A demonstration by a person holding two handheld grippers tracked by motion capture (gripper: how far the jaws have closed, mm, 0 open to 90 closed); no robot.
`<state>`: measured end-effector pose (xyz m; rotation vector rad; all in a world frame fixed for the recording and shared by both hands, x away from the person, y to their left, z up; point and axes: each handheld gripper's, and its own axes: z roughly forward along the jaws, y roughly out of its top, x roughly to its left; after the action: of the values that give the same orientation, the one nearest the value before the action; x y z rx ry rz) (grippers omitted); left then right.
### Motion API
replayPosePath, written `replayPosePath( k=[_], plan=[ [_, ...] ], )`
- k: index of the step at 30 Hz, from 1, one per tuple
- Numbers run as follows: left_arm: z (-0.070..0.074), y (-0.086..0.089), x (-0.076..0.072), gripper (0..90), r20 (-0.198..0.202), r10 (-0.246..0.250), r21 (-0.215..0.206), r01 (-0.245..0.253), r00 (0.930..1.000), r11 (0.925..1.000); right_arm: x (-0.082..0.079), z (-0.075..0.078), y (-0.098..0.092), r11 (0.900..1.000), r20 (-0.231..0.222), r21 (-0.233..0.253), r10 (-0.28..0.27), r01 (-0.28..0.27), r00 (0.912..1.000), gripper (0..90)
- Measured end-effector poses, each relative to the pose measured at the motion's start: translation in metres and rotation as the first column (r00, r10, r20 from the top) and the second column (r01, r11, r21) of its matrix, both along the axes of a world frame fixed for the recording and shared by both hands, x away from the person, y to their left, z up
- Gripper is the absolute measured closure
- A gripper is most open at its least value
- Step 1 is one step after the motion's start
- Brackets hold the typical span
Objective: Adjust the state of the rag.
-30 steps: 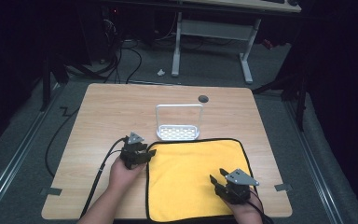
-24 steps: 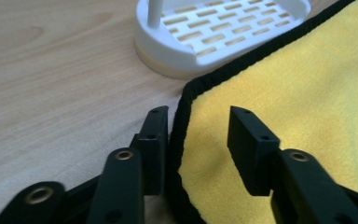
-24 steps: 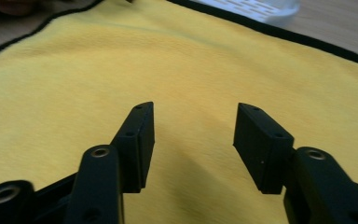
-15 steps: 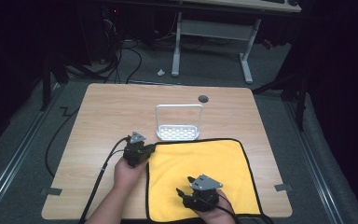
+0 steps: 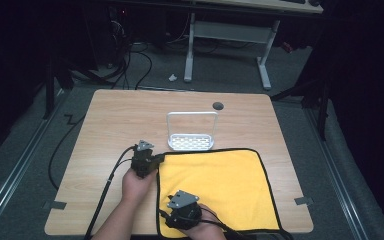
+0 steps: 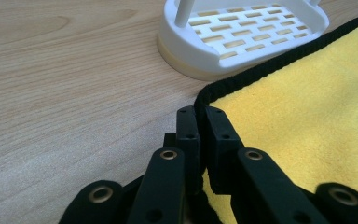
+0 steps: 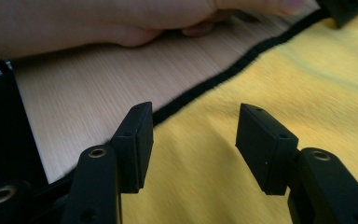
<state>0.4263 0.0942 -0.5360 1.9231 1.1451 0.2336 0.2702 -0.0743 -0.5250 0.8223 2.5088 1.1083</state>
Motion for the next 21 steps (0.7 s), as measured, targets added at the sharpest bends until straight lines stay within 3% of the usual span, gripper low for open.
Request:
replayPosePath(
  k=[6, 12, 21],
  plan=[
    [0.0, 0.0, 0.0, 84.3, -0.001, -0.004, -0.001, 0.004, 1.0, 1.0, 0.001, -0.004, 0.015, 1.0, -0.026, -0.006, 0.013, -0.013, 0.9996, 45.1],
    [0.0, 0.0, 0.0, 84.1, -0.004, -0.006, 0.0, 0.006, 1.0, 1.0, -0.001, -0.005, 0.013, 1.0, -0.034, -0.023, 0.015, -0.015, 0.9993, 45.7],
    [0.0, 0.0, -0.001, 83.7, -0.011, -0.007, 0.004, 0.007, 0.9999, 1.0, -0.006, -0.006, 0.009, 0.999, 0.012, -0.037, -0.005, 0.006, 0.9999, 64.8]
  ],
)
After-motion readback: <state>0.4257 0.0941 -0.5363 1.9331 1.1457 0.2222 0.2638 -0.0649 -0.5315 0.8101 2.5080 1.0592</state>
